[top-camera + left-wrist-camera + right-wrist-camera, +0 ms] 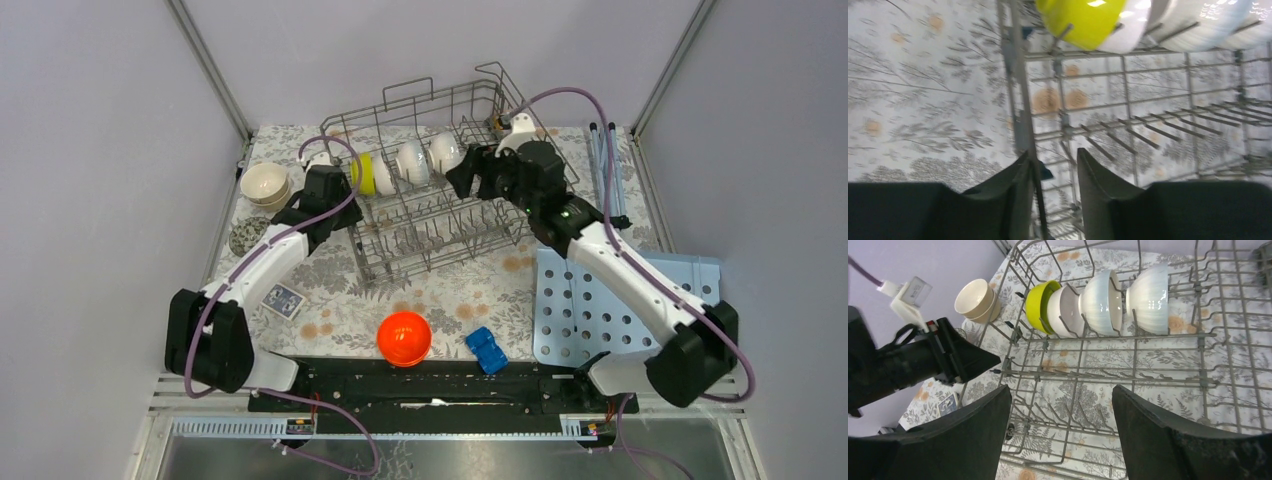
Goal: Unload the bowls from the dish rack
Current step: Adjust the dish rack at the center of the board.
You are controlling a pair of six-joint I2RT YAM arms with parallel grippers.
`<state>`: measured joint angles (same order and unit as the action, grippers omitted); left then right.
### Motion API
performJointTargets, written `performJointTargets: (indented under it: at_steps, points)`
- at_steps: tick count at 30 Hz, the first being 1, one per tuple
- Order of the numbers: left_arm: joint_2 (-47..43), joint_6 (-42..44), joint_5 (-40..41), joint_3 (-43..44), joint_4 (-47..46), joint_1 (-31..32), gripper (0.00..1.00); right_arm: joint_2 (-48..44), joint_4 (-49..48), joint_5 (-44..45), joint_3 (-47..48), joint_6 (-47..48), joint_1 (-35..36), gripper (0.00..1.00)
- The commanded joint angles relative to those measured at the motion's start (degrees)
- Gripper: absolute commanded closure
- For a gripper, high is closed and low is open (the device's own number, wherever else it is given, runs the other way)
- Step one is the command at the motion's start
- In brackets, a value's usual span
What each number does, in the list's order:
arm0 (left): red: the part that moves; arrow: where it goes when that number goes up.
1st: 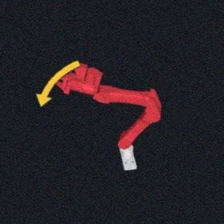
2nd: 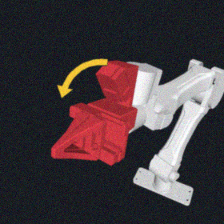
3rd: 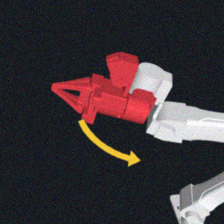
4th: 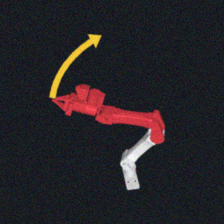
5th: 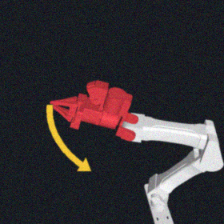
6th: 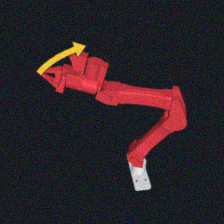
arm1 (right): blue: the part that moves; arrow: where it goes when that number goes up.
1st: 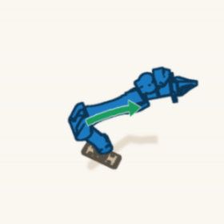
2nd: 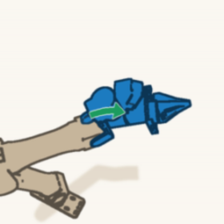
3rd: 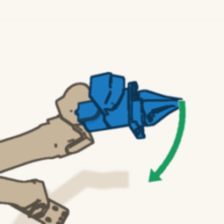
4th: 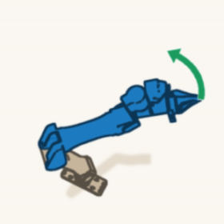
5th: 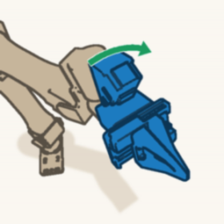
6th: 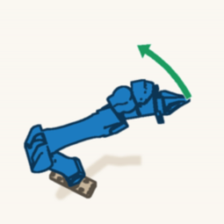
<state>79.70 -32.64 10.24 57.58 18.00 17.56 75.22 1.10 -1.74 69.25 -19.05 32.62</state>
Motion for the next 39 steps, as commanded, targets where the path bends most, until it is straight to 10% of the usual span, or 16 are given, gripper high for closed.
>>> performJointTargets:
  at_steps: [1, 11, 22, 30, 39]
  points:
    - [-4.7, 0.3, -6.0, -0.4, -2.2, 1.0, 0.54, 4.3, -8.8, -4.9, 0.3, -0.8, 0.2, 0.19]
    - [-13.7, -1.6, -7.0, -3.3, -1.8, 1.1, 0.22, 15.7, -13.3, -3.2, 6.3, 2.3, -0.4, 0.19]
    - [-27.3, -5.2, -4.5, -14.3, -3.9, 1.1, 0.22, 25.5, -22.2, -18.6, 8.9, -4.8, -3.8, 0.25]
    - [-32.9, -5.7, -5.1, -18.7, -2.6, 1.1, 0.22, 28.0, -18.1, -2.2, 11.8, -1.9, -5.4, 0.30]
    - [-33.2, -5.5, -6.7, -19.2, -2.9, 1.1, 0.22, 39.4, -17.4, -8.7, 20.8, -2.3, -11.2, 0.24]
